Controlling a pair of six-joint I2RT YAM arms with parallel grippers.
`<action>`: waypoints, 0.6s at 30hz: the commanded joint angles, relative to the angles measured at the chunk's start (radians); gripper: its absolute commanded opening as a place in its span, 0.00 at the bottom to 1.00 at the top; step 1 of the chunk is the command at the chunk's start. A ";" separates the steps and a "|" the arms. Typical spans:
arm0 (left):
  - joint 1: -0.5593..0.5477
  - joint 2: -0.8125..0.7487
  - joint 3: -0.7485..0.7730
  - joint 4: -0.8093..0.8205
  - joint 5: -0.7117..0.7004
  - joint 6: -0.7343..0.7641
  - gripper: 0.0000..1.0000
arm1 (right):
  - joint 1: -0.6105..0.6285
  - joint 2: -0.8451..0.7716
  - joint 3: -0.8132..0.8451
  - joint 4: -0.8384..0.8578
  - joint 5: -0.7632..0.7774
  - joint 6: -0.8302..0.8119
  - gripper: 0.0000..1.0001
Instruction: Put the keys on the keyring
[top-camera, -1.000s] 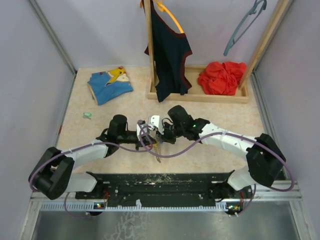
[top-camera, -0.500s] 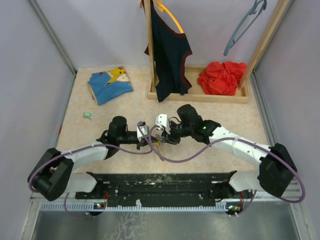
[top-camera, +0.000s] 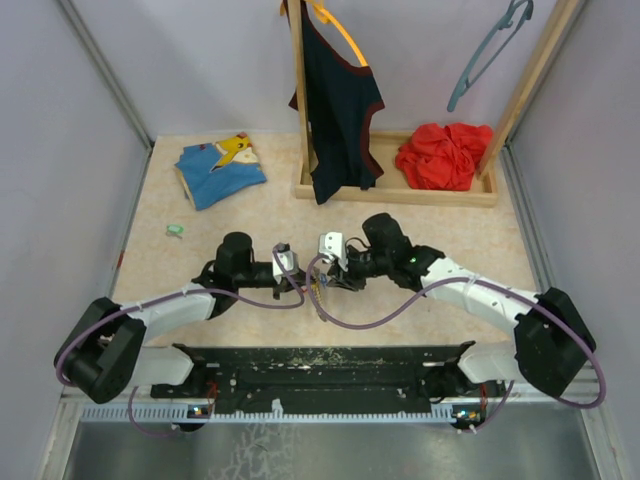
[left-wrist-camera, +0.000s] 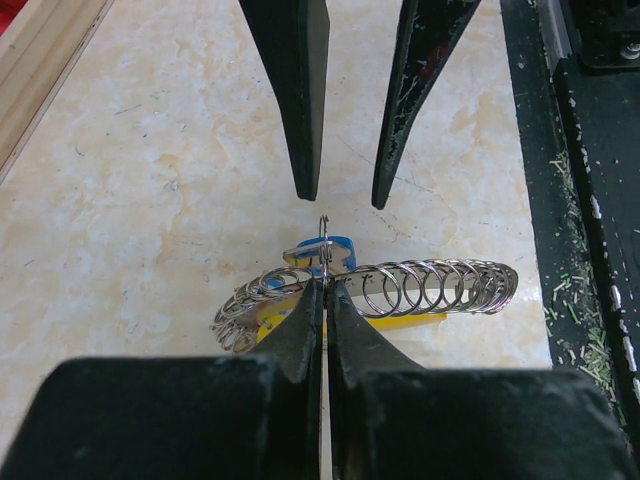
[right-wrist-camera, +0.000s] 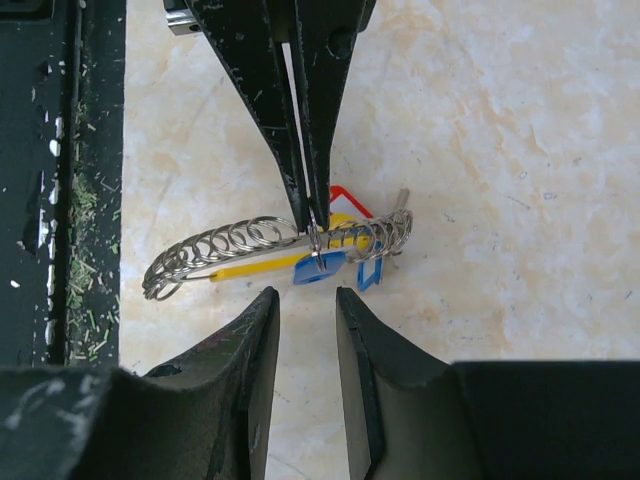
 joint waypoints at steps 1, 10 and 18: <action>-0.006 -0.022 -0.006 0.042 0.046 0.016 0.00 | -0.011 0.011 0.031 0.072 -0.053 -0.033 0.29; -0.006 -0.020 -0.003 0.040 0.064 0.018 0.00 | -0.011 0.037 0.040 0.098 -0.073 -0.036 0.19; -0.006 -0.017 -0.001 0.037 0.067 0.016 0.00 | -0.011 0.046 0.051 0.094 -0.086 -0.038 0.11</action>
